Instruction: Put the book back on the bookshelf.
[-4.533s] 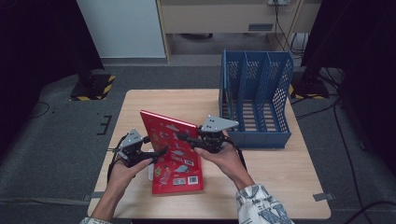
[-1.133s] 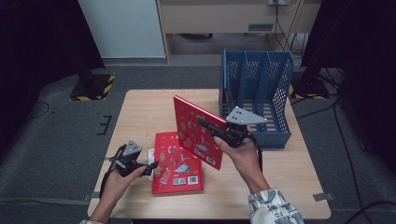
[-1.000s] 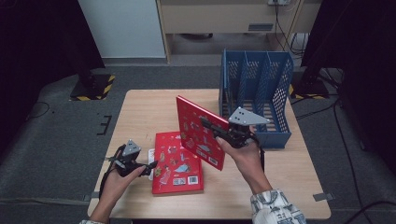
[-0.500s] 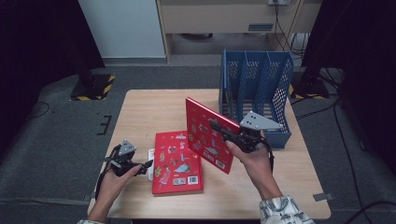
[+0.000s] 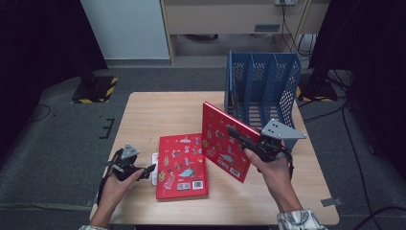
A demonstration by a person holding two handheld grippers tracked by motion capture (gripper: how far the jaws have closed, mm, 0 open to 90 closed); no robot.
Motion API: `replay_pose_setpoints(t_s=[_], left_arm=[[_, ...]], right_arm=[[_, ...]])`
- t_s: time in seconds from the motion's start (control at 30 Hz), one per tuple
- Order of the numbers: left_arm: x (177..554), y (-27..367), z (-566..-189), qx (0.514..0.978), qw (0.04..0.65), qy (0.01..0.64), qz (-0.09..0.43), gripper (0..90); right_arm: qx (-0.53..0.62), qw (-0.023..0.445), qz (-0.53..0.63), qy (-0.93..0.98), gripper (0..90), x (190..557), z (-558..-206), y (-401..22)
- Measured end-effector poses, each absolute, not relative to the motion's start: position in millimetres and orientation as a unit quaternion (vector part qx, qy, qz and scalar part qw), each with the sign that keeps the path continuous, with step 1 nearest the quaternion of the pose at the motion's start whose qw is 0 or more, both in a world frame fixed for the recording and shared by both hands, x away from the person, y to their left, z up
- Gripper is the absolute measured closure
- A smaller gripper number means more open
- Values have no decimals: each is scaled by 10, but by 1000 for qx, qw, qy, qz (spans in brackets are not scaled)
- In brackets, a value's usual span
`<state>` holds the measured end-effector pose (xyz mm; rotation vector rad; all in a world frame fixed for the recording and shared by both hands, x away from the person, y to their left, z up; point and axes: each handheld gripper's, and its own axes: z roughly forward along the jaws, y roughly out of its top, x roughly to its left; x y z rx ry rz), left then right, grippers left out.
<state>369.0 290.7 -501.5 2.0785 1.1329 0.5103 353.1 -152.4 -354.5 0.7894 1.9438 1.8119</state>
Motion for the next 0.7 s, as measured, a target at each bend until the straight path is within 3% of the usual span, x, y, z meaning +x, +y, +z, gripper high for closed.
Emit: replay_pose_setpoints(t_s=[0.7], left_arm=[[3695, 2894, -5039, 809, 338, 438, 200, 47]], right_arm=[[311, 199, 644, 670, 799, 3365, -3538, -1970]])
